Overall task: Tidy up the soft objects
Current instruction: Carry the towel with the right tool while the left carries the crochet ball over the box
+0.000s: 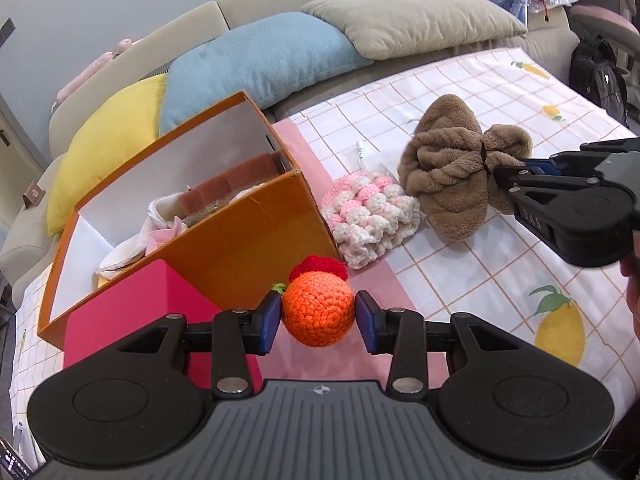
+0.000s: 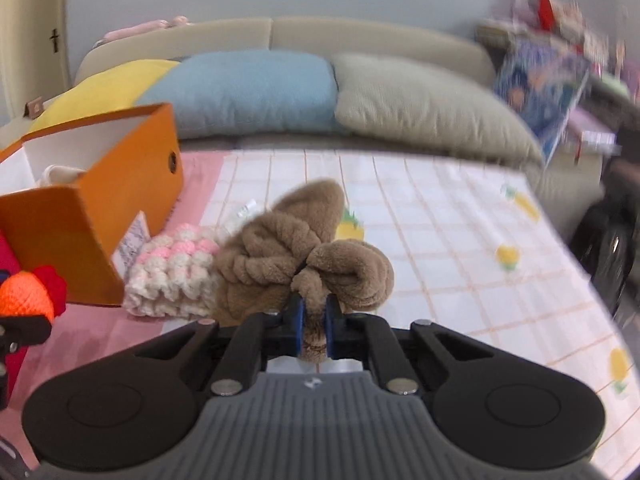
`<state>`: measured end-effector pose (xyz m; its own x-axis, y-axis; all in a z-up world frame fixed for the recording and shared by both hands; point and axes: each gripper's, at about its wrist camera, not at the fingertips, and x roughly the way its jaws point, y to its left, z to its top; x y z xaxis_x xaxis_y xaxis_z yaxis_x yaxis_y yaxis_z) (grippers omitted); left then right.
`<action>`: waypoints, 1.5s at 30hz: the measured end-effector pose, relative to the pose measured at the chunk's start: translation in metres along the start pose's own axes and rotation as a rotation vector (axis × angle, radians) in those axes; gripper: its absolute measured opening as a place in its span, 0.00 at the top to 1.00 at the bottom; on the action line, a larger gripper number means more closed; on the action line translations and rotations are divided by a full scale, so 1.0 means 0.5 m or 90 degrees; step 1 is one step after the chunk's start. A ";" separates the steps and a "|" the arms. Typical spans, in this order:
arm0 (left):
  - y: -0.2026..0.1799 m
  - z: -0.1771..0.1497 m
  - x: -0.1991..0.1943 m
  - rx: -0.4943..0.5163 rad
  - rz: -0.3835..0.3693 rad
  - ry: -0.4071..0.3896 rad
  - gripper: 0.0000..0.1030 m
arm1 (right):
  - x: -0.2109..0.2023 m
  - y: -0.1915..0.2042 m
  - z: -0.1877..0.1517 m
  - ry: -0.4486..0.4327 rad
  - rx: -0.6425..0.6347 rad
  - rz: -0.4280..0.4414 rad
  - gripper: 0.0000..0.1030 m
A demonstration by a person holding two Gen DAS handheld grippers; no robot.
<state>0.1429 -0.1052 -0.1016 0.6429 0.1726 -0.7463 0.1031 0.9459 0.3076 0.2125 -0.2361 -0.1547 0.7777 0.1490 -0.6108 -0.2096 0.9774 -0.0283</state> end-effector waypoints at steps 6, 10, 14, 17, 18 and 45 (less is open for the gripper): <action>0.022 -0.003 -0.039 -0.021 -0.028 -0.021 0.56 | -0.083 0.016 0.019 -0.005 0.007 0.012 0.93; 0.037 -0.012 -0.066 -0.041 -0.051 -0.031 0.56 | -0.133 0.019 0.018 0.025 0.058 0.055 0.93; 0.052 -0.024 -0.096 -0.054 -0.068 -0.051 0.56 | -0.184 0.031 0.012 0.028 0.055 0.067 0.93; 0.071 -0.028 -0.120 -0.068 -0.079 -0.071 0.56 | -0.221 0.033 0.012 0.022 0.061 0.073 0.93; 0.078 -0.029 -0.128 -0.074 -0.081 -0.078 0.56 | -0.233 0.035 0.013 0.018 0.061 0.075 0.93; 0.375 0.018 -0.149 -0.216 0.040 -0.183 0.56 | -0.223 0.250 0.252 -0.100 -0.092 0.200 0.93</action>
<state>0.1211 0.0570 0.0168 0.8298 0.1950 -0.5228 -0.1671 0.9808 0.1007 0.1745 -0.1117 0.0097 0.7412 0.4703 -0.4790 -0.5249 0.8508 0.0231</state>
